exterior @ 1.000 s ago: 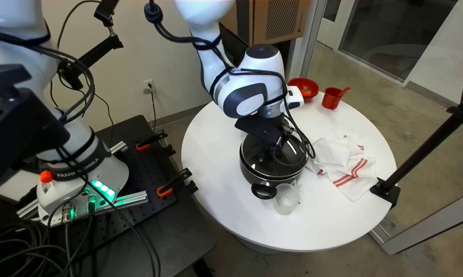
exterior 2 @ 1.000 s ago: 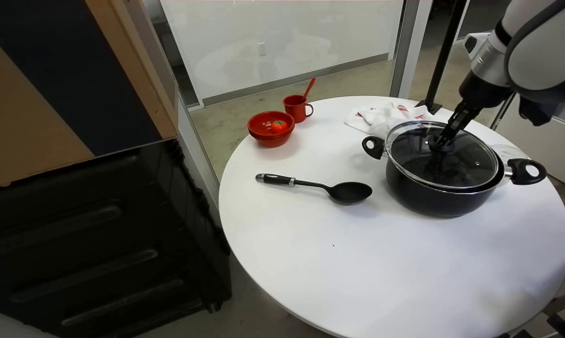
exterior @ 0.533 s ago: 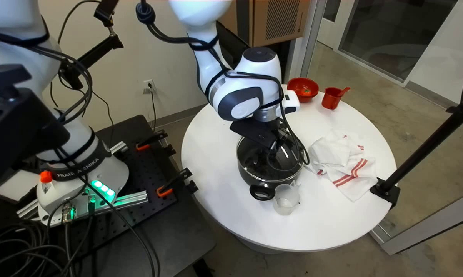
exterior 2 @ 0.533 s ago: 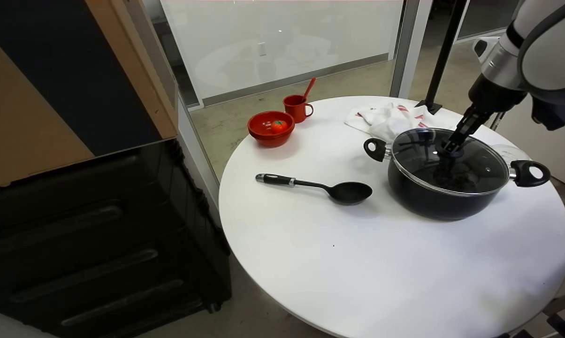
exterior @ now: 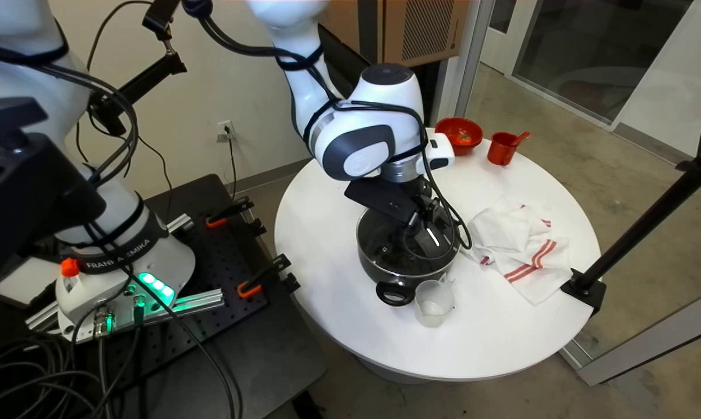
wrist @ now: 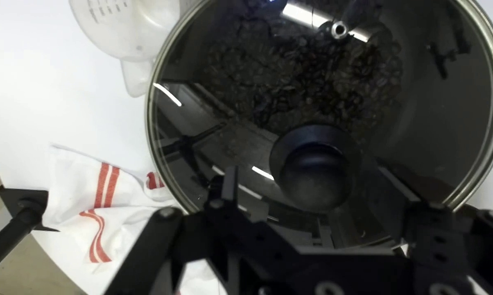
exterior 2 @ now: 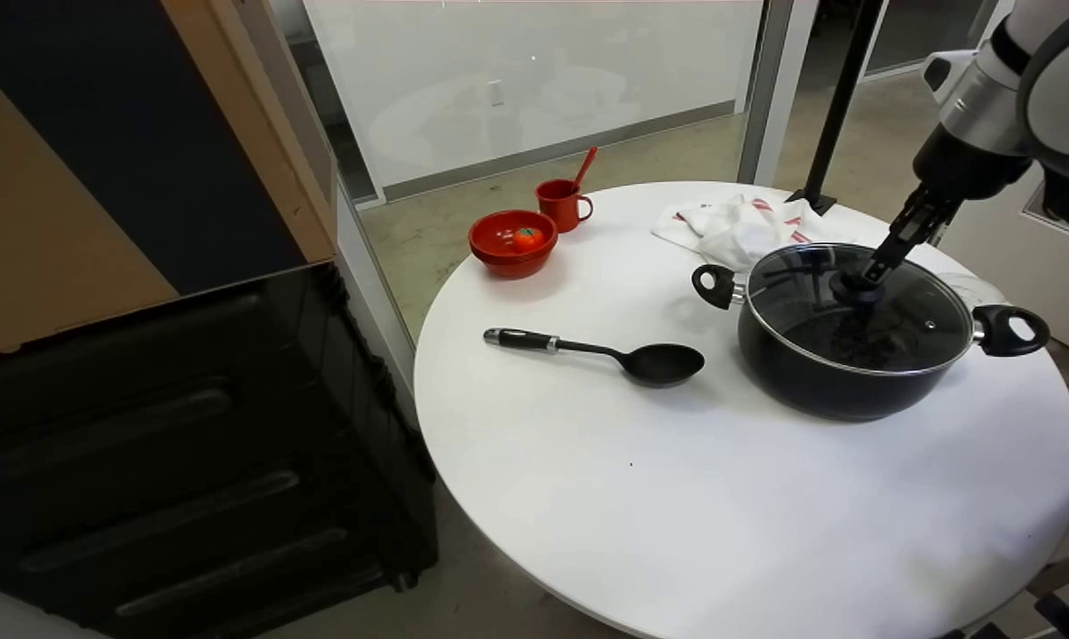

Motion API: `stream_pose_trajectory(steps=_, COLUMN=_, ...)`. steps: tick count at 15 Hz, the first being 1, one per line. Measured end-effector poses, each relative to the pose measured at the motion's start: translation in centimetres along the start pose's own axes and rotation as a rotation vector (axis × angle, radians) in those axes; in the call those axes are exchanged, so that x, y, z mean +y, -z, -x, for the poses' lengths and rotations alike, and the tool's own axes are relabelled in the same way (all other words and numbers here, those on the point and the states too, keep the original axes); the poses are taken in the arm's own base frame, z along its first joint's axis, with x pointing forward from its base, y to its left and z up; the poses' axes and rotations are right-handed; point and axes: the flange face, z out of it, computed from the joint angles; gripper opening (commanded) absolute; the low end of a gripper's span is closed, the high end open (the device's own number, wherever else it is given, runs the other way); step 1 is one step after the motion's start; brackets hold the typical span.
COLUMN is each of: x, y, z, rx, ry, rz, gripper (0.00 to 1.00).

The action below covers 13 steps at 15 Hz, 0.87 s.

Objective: Put the spoon on the table then cover the pot with the lid

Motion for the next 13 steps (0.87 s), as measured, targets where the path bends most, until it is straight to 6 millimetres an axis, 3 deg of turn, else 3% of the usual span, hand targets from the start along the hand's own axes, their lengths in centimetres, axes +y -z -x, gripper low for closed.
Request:
stream_pose_trajectory(steps=6, x=-0.06, y=1.16, z=-0.83, rx=0.028, ry=0.023, rz=0.03, gripper=1.0)
stream_pose_trajectory(steps=13, x=-0.16, y=1.1, z=-0.8, rx=0.026, ry=0.023, rz=0.028, gripper=1.0)
